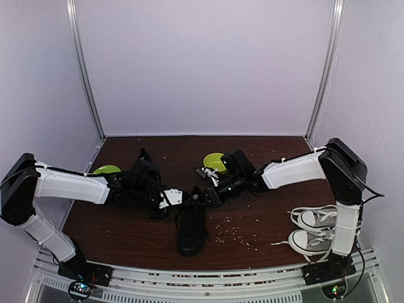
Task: Tie the shoes
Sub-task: Adjust the crossed shoelace on the shoelace.
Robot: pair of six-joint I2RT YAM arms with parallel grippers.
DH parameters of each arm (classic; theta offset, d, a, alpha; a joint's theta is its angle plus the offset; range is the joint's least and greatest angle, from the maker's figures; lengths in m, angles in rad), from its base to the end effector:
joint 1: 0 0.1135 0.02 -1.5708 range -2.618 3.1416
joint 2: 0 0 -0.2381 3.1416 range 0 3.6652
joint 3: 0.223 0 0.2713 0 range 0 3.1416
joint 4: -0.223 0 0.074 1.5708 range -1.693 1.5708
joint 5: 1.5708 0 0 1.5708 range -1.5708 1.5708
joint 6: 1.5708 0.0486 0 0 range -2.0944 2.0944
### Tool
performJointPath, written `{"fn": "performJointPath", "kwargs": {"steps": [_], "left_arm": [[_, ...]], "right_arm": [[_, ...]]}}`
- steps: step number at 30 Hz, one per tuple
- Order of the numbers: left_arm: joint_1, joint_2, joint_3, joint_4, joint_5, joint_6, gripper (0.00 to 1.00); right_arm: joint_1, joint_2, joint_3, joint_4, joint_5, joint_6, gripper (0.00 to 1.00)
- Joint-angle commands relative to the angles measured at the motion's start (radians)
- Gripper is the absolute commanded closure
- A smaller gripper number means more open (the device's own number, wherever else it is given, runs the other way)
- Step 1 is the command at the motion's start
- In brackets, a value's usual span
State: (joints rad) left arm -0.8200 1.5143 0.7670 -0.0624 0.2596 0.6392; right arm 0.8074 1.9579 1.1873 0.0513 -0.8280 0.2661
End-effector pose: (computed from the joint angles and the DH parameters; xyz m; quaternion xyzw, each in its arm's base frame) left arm 0.2125 -0.2460 0.1278 0.6495 0.6542 -0.1529 0.3560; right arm 0.2658 0.3296 0.1223 -0.3830 0.7590 0.5082 0.1376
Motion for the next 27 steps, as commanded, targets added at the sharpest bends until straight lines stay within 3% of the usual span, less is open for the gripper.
{"fn": "performJointPath", "kwargs": {"steps": [1,9,14,16,18,19,24,27], "left_arm": [[-0.002,0.003,0.025,0.018,0.024,-0.014,1.0],[-0.001,-0.014,0.013,0.009,0.012,0.014,1.0],[-0.001,-0.011,0.032,-0.002,0.01,0.03,0.93],[-0.001,0.001,0.047,-0.014,0.018,0.031,0.84],[-0.001,0.005,0.061,-0.015,0.027,0.029,0.63],[-0.001,0.004,0.066,-0.009,0.03,0.026,0.58],[-0.001,-0.003,0.087,0.025,0.053,0.029,0.46],[-0.001,0.044,0.122,0.013,0.055,0.042,0.46]], "right_arm": [[-0.001,-0.019,0.016,-0.008,0.016,-0.011,1.0],[-0.015,-0.032,0.007,-0.016,0.005,-0.013,1.0],[-0.031,-0.038,-0.002,-0.013,0.008,-0.016,1.0],[-0.03,-0.037,-0.001,-0.007,-0.004,-0.011,1.0],[-0.031,-0.035,0.0,-0.005,-0.018,-0.011,1.0],[-0.031,-0.033,-0.002,-0.006,-0.021,-0.012,1.0],[-0.031,-0.031,-0.008,-0.009,-0.053,-0.021,0.96],[-0.03,-0.018,0.007,-0.019,-0.08,-0.029,0.93]]}}
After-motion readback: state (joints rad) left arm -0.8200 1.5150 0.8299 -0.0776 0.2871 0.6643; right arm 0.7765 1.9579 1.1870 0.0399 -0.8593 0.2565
